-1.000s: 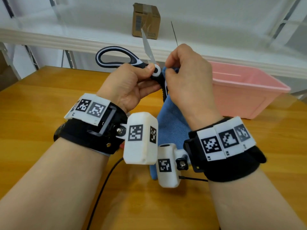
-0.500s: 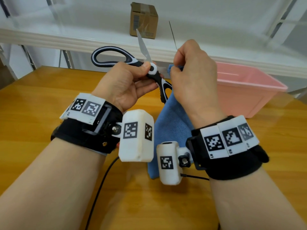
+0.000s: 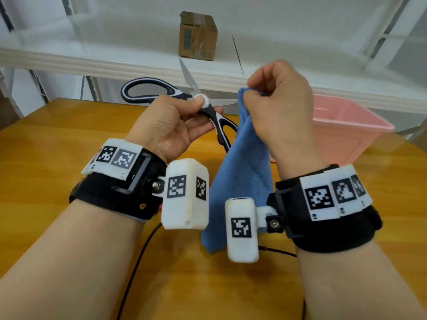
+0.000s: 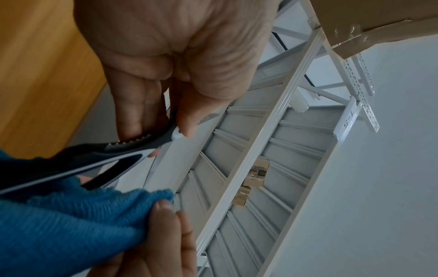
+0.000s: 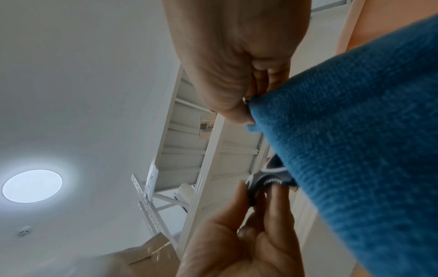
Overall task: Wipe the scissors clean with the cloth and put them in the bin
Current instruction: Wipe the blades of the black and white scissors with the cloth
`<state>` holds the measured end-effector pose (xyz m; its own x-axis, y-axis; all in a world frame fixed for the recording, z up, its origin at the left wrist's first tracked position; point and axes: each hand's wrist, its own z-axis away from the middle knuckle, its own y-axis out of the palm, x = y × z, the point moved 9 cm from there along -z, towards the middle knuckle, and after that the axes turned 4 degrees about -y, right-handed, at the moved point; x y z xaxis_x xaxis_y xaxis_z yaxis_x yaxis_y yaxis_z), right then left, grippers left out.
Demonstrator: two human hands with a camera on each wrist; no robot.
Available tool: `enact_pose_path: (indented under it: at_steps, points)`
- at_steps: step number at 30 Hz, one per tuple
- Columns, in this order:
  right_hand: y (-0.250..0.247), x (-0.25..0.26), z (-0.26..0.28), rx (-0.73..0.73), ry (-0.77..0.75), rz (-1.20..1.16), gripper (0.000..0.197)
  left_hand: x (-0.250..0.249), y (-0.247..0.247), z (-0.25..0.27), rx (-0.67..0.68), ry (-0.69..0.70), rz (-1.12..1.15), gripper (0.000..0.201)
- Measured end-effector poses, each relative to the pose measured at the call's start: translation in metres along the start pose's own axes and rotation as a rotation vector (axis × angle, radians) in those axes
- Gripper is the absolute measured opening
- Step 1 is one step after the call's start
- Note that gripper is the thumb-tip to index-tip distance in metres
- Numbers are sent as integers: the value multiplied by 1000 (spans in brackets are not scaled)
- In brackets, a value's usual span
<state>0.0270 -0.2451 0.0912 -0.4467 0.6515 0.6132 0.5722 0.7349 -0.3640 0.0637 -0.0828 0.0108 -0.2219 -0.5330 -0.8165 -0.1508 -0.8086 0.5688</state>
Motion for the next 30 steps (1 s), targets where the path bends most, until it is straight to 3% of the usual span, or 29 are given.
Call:
enact_pose_path:
  at_steps: [6, 11, 17, 25, 30]
  points:
    - [-14, -4, 0, -23, -2, 78, 16, -2, -2, 1, 0, -20, 70, 9]
    - [-9, 14, 2, -13, -150, 197, 23, -3, -6, 1, -17, -23, 107, 7]
    - [-24, 21, 4, -123, -313, 303, 30, -5, -8, 3, -1, -30, 99, 8]
    - [1, 35, 10, 50, -387, 168, 20, -5, -5, 2, 6, -24, 69, 9]
    - [25, 38, 16, 121, -409, 239, 16, -1, 4, 3, 22, -3, 27, 9]
